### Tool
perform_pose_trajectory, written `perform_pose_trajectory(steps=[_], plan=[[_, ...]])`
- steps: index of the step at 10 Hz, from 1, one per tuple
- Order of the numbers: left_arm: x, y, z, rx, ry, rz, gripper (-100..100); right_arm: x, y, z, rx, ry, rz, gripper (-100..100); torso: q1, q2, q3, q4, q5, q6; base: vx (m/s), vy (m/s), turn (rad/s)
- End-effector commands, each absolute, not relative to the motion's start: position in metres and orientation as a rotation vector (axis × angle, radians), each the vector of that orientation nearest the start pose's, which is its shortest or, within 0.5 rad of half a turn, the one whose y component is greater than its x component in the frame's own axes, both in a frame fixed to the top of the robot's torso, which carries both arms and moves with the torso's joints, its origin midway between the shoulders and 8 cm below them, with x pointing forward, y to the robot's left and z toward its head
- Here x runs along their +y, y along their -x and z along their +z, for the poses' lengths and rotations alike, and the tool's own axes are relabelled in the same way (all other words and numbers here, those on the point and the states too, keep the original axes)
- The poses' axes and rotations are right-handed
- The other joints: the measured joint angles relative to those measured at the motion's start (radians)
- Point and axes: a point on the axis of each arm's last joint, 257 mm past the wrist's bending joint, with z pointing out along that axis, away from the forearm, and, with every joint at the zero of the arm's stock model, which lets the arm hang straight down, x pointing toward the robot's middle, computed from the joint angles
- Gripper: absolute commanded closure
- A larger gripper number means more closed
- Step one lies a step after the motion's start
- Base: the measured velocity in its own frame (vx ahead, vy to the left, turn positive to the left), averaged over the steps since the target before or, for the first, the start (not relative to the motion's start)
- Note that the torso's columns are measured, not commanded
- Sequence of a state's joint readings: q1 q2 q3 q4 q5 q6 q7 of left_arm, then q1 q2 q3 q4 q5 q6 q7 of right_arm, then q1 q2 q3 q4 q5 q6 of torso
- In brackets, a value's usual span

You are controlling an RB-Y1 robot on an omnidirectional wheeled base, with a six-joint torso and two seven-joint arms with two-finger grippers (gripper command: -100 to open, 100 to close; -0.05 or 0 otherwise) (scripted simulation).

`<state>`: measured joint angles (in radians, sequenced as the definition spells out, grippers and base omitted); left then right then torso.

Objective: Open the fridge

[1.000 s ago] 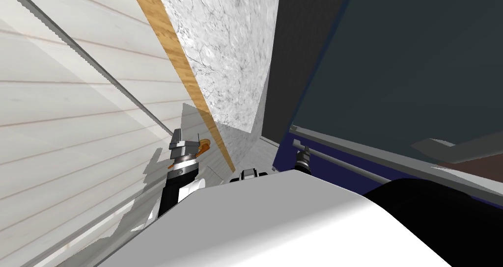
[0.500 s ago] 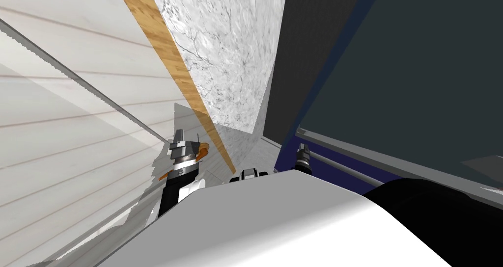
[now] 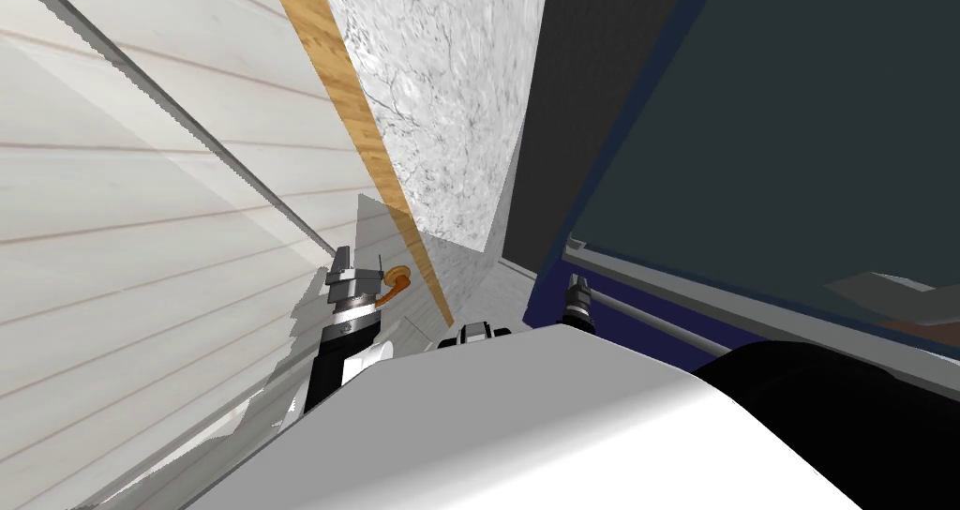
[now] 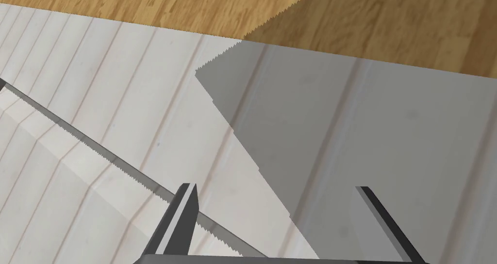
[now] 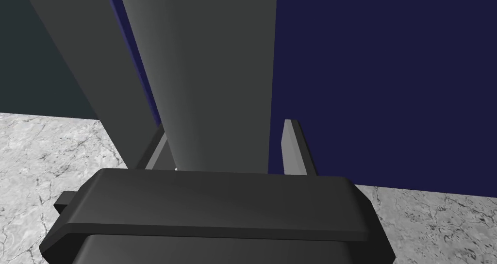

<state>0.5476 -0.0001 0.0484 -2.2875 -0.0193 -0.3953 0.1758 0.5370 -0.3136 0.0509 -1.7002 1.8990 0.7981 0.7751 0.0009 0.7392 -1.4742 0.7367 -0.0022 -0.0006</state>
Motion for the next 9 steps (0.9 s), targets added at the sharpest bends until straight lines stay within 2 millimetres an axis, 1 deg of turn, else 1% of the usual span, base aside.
perform_pose_trajectory(steps=[1, 2, 5, 6, 7, 9], plan=[[0.303, -0.352, -0.008, 0.657, 0.829, -1.35, 0, -0.492, -0.301, -0.254, 1.589, 0.671, -1.755, 100, 0.0, -0.002, -0.001, 0.0, 0.0, 0.0, -0.055, 0.071, -0.033], [0.302, -0.352, -0.007, 0.657, 0.828, -1.354, 0, -0.486, -0.299, -0.255, 1.589, 0.681, -1.747, 100, -0.004, -0.006, -0.004, 0.0, 0.001, -0.001, -0.115, 0.093, -0.033], [0.298, -0.353, -0.006, 0.657, 0.826, -1.366, 0, -0.48, -0.297, -0.257, 1.59, 0.692, -1.741, 100, 0.003, -0.001, 0.0, -0.001, -0.001, -0.002, -0.128, 0.137, -0.032], [0.297, -0.353, -0.006, 0.657, 0.826, -1.368, 0, -0.482, -0.299, -0.252, 1.579, 0.683, -1.747, 100, 0.0, -0.002, -0.001, -0.001, -0.001, -0.002, -0.065, 0.056, -0.006], [0.297, -0.353, -0.006, 0.658, 0.826, -1.368, 0, -0.477, -0.297, -0.255, 1.584, 0.692, -1.74, 100, -0.005, -0.006, -0.004, 0.001, 0.001, -0.001, -0.102, 0.071, -0.016], [0.297, -0.353, -0.006, 0.657, 0.826, -1.368, 0, -0.471, -0.295, -0.256, 1.583, 0.697, -1.735, 100, -0.001, 0.0, 0.0, 0.0, -0.001, 0.001, -0.148, 0.152, -0.03]])
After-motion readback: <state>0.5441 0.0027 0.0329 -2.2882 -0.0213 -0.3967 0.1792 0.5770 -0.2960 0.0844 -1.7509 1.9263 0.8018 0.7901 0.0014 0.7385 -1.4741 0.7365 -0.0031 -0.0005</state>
